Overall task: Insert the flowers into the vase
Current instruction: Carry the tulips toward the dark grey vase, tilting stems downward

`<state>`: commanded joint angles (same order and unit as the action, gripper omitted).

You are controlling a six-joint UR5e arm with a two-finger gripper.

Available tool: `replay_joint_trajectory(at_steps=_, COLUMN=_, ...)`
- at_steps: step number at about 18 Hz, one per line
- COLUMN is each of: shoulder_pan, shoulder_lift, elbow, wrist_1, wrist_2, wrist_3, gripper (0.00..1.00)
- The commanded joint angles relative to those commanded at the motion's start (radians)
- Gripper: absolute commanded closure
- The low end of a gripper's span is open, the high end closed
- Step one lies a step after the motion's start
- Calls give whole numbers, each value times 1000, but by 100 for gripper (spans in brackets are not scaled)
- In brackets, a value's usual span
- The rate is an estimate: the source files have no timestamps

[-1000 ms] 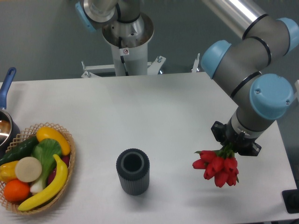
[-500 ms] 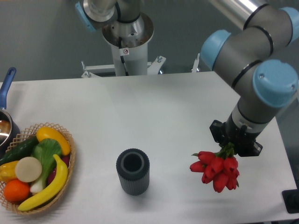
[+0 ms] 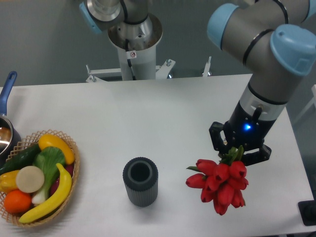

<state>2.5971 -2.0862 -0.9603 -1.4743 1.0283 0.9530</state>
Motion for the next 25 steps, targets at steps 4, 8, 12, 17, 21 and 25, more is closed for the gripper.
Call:
replay_joint_trajectory(at_steps=4, shoulder_pan=-17, shoulder_lift=-3, elbow=-8, wrist_1=22, wrist_2=-166, wrist_3=-34, gripper=100)
replay_joint_trajectory(at_steps=8, shoulder_pan=-43, shoulder_lift=6, elbow=-27, wrist_1=29, wrist_2=-247, wrist_3=-34, gripper=100)
replay_joint_trajectory(at_steps=12, shoulder_pan=-40, shoulder_lift=35, elbow=-124, wrist_1=190, wrist_2=-396, wrist_3=-52, gripper=100)
replay_joint_trajectory(at_steps=17, shoulder_pan=-25, shoulder_lift=63, elbow=-258, wrist_1=425, wrist_2=-514, wrist_3=-76, gripper=96)
replay_joint_trajectory(at_steps=21, shoulder_pan=-15, shoulder_lift=66, elbow=-294, wrist_1=462, wrist_2=-591, wrist_3=-74, gripper=96)
replay_joint_trajectory(at_steps=25, shoulder_pan=-15, shoulder_lift=72, elbow=-320, wrist_1=502, wrist_2=-631, wrist_3=-74, gripper=85)
